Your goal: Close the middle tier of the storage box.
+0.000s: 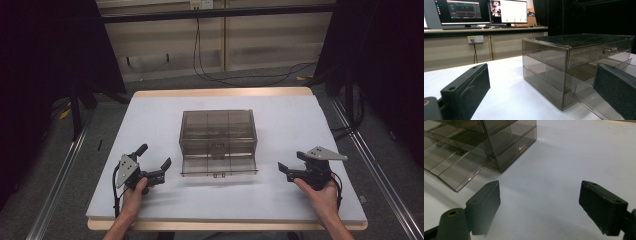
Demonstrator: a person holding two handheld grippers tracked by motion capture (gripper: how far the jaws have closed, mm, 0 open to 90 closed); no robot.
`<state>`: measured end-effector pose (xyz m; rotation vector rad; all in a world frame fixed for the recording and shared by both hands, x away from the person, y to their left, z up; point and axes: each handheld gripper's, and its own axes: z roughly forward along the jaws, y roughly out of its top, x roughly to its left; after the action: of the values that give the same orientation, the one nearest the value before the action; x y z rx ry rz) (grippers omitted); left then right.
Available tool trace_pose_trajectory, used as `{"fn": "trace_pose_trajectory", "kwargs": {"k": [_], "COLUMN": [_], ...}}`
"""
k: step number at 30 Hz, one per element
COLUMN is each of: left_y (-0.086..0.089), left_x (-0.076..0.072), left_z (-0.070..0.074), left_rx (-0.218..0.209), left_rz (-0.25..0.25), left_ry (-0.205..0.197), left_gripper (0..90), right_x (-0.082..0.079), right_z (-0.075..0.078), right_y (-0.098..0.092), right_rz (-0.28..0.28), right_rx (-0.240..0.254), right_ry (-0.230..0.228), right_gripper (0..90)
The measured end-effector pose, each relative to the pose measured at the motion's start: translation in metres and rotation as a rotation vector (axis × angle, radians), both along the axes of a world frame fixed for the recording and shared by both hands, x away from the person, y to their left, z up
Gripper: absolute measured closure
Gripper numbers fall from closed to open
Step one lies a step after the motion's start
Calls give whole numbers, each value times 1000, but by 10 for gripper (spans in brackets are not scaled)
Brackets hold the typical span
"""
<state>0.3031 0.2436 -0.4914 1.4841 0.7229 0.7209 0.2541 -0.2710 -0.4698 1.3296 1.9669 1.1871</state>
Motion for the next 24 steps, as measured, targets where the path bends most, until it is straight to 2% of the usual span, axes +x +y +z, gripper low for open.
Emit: {"fn": "trace_pose_trajectory", "kwargs": {"k": [3, 4, 6, 9, 12, 17, 22, 24], "left_y": [0, 0, 0, 0, 0, 0, 0, 0], "left_x": [0, 0, 0, 0, 0, 0, 0, 0], "left_z": [0, 0, 0, 0, 0, 0, 0, 0], "left_rx": [-4, 2, 0, 0, -3, -4, 0, -2], "left_rz": [1, -1, 0, 0, 1, 1, 0, 1], "left_ry": [2, 2, 0, 0, 2, 2, 2, 2], "left_gripper": [8, 8, 8, 9, 9, 8, 8, 8], "right_x": [-1, -2, -4, -6, -9, -14, -18, -19], "right_z": [0, 1, 2, 3, 3, 6, 8, 9], "right_y": [0, -1, 0, 2, 6, 11, 18, 22], "right_rz": [-14, -17, -4, 16, 35, 95, 161, 180], "right_rx": [9, 14, 24, 14, 25, 57, 79, 73], "right_ry": [-10, -18, -29, -21, -19, -28, -6, 7], "right_gripper": [183, 212, 242, 306, 385, 488, 570, 595]}}
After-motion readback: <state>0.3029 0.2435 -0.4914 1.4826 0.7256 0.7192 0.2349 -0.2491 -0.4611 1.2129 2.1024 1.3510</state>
